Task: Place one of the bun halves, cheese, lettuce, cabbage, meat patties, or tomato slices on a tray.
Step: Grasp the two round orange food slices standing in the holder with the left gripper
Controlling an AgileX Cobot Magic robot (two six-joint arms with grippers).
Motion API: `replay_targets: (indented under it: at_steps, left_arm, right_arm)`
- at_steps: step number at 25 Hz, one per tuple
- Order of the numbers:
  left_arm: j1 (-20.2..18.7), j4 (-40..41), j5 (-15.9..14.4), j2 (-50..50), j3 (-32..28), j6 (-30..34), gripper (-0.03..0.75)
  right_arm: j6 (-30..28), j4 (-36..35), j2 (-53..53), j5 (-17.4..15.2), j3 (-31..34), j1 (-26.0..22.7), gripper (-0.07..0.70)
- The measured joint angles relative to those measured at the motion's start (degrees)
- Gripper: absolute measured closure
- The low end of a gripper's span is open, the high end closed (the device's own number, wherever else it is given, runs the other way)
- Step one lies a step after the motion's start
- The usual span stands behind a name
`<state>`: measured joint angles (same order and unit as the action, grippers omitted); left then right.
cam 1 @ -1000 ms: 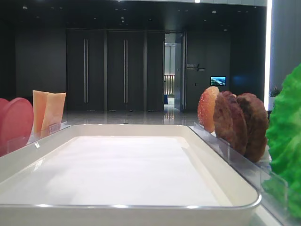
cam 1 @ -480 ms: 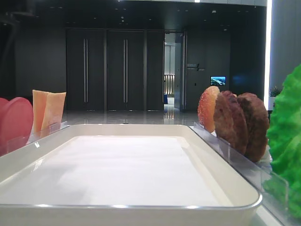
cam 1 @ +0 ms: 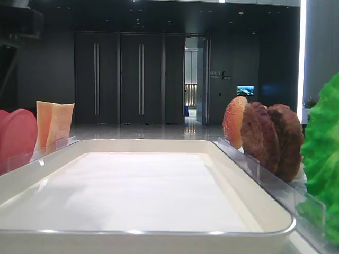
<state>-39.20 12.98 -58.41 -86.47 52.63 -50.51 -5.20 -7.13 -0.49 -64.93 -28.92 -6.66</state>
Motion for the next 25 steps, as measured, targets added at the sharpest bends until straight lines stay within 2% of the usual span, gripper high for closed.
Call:
replay_targets:
  at_steps: [15,18,25]
  left_arm:
    - [0.0,-0.8,-2.6,-3.0,0.0,1.6,0.191]
    - [0.0,-0.7,-3.8,-3.0,0.1,1.6,0.242]
    - [0.0,-0.3,-5.1,-3.0,0.1,2.8,0.421]
  right_arm:
    - [0.0,0.0,0.0,0.0,0.0,0.0,0.174]
    - [0.0,0.0,0.0,0.0,0.0,0.0,0.174]
    - [0.0,0.0,0.0,0.0,0.0,0.0,0.174]
